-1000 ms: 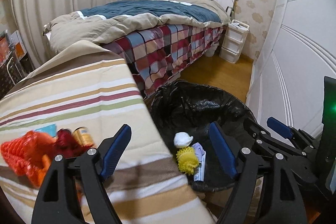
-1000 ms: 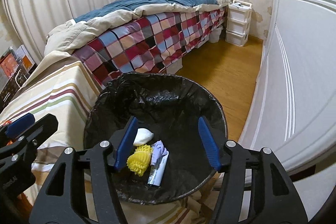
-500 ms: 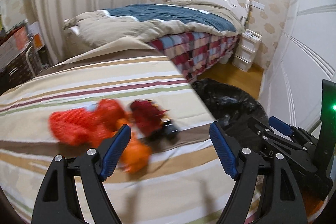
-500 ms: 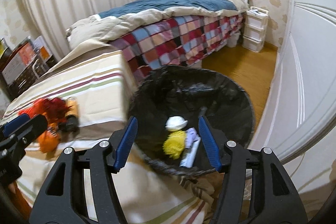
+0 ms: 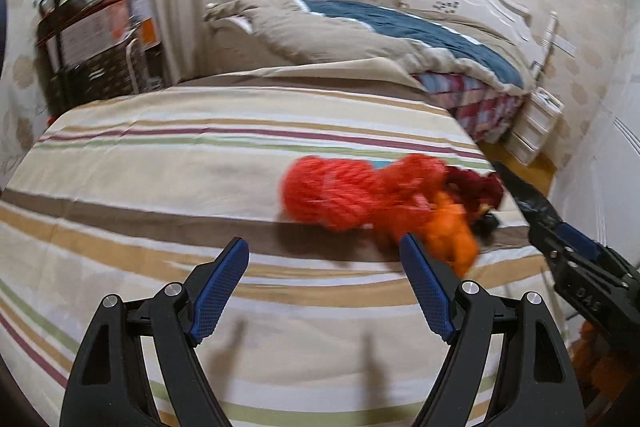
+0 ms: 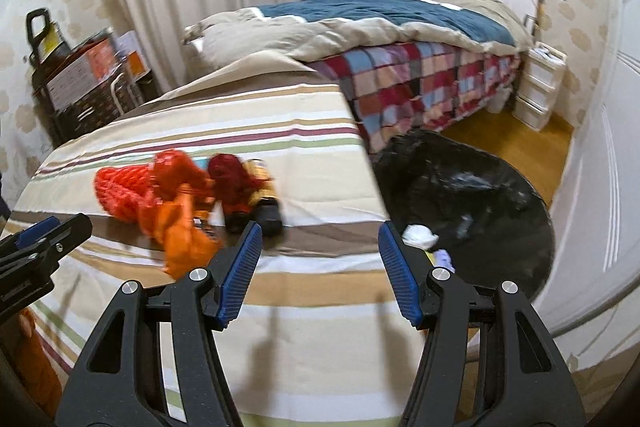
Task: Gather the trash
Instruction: 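Move both tools back toward the red bags and bottles on the table, then grasp the dark red cloth with the right tool while the left tool approaches the orange rope net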
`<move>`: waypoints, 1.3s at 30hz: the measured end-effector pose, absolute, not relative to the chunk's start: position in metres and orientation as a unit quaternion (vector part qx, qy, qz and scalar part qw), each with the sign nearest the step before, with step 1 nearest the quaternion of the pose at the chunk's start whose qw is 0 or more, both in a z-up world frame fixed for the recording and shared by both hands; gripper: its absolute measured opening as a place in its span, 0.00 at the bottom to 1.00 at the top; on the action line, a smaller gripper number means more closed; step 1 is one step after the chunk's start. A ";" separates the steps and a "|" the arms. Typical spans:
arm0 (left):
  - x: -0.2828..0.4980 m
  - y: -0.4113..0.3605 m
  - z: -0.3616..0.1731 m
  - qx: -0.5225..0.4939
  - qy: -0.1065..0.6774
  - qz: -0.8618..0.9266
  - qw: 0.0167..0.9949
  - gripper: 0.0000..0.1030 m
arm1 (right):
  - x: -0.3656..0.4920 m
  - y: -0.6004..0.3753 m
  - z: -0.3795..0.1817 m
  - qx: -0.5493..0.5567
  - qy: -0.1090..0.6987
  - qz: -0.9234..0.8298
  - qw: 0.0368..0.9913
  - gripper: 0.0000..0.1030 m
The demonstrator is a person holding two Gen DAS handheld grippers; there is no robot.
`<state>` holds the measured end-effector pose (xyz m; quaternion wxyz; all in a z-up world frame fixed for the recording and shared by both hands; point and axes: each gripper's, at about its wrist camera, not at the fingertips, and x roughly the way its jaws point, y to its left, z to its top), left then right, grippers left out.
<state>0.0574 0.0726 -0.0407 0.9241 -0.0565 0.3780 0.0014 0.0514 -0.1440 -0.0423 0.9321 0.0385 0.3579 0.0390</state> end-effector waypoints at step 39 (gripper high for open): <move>0.094 0.086 -0.054 -0.070 0.382 -0.022 0.921 0.82 | 0.088 -0.112 -0.024 0.016 0.339 0.066 0.938 0.15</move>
